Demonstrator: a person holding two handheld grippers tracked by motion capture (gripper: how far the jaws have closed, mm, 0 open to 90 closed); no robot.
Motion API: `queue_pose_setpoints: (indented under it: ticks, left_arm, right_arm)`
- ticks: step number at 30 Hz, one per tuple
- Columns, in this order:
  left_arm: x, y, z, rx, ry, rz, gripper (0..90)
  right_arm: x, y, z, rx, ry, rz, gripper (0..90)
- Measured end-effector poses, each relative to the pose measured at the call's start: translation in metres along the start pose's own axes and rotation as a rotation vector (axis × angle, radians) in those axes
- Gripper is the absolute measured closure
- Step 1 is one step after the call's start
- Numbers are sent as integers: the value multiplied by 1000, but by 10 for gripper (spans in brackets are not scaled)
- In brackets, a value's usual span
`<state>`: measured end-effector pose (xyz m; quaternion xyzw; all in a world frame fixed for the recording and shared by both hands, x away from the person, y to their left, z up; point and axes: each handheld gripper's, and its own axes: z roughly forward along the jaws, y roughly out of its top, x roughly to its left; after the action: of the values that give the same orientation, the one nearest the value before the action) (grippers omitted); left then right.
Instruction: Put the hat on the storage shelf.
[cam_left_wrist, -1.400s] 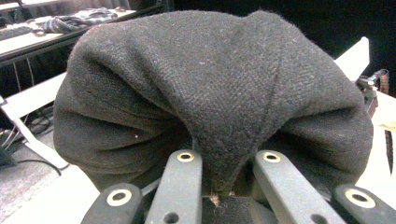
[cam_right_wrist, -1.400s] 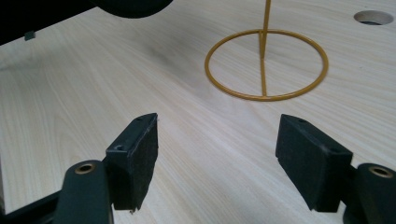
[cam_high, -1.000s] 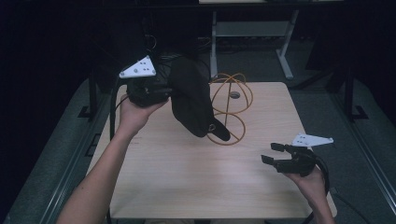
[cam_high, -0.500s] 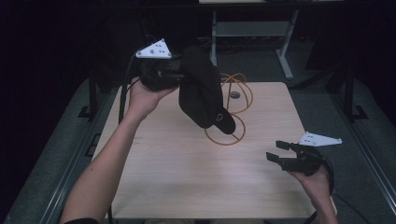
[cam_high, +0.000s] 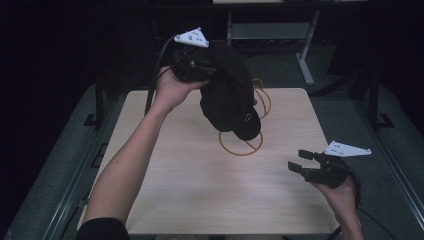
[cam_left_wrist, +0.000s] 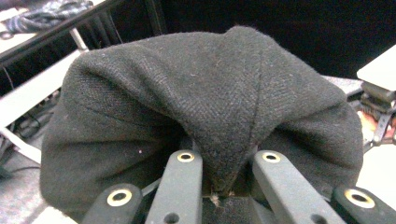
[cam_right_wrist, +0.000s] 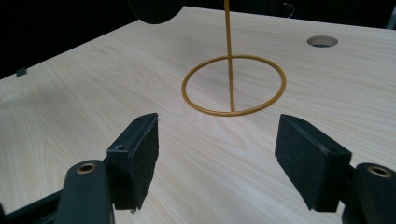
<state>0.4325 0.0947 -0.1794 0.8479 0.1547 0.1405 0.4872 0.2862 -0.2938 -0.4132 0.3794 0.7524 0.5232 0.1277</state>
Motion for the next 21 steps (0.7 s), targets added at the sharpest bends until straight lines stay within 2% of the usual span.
queue_pose_setpoints:
  ticks: [6,11,12,13,18,21]
  left_arm:
    - [3,7,13,19,-9,-10,839]
    - [9,10,37,70,-33,-63,839]
    - [9,10,37,70,-33,-63,839]
    - [10,13,45,83,-37,-70,839]
    - [11,20,58,115,-30,-62,837]
    - [12,22,70,133,-25,-82,836]
  right_arm:
    - [-4,-1,-3,-11,0,17,298]
    - [-5,-2,-2,-8,7,27,297]
    - [-5,-2,-2,-8,7,27,297]
    - [-5,-2,-2,-5,10,29,298]
    - [-7,-4,-2,-5,16,34,303]
    - [-7,-5,-1,-3,18,31,303]
